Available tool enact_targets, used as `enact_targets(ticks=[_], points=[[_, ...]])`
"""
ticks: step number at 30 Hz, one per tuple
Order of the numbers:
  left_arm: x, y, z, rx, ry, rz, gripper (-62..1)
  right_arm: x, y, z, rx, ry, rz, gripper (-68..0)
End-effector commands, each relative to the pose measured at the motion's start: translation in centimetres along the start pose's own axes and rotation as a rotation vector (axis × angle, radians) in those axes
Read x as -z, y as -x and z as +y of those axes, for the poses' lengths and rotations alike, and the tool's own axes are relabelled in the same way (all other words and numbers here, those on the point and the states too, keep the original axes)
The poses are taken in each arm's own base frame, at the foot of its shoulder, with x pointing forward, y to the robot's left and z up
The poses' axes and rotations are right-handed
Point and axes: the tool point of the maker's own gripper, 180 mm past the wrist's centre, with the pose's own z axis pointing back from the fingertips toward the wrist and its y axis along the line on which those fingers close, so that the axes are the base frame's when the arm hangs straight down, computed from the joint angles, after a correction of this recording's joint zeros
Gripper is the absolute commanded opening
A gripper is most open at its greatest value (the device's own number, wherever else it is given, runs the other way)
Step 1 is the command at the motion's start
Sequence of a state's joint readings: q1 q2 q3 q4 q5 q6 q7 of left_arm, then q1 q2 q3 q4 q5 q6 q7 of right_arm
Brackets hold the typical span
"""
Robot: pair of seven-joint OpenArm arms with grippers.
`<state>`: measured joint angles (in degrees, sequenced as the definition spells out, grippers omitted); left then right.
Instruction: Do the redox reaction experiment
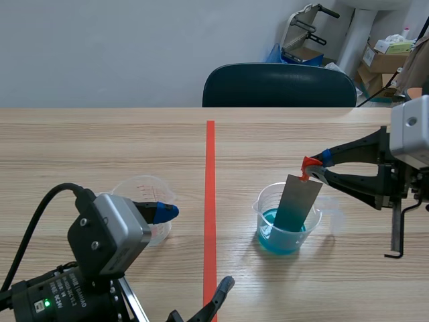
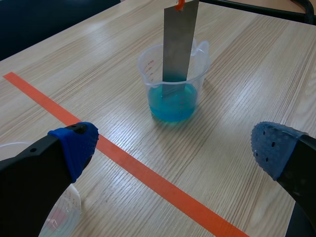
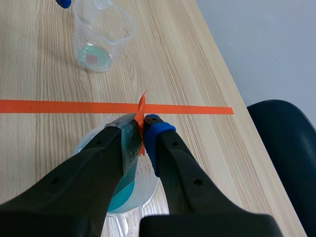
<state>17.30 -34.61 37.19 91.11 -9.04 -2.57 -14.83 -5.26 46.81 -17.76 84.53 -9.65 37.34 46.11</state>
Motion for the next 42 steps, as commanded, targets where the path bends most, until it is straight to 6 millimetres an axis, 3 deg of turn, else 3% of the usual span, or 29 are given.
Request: enact_targets(ticks=[1,11,21,42], points=[[0.1,-0.7,0.0,-0.006,-0.005,-0.028,1.4,0.1,-0.9,-0.9,-0.018,0.014,-0.032,-66.7],[0.1,-0.7,0.0,-0.006,-0.005,-0.028,1.4,0.0,-1.7,-0.6,0.005,-0.03,-0.043,-66.7],[0.1,-0.7,0.0,-0.006,-0.005,-0.028,1.4,-0.8,-4.4,-3.3,-0.095,0.021,-0.069,-66.7],[0.1,-0.7,0.0,-0.006,-0.005,-0.028,1.4,-1.7,-8.5,-5.3,-0.084,0.018,-0.059,-66.7]])
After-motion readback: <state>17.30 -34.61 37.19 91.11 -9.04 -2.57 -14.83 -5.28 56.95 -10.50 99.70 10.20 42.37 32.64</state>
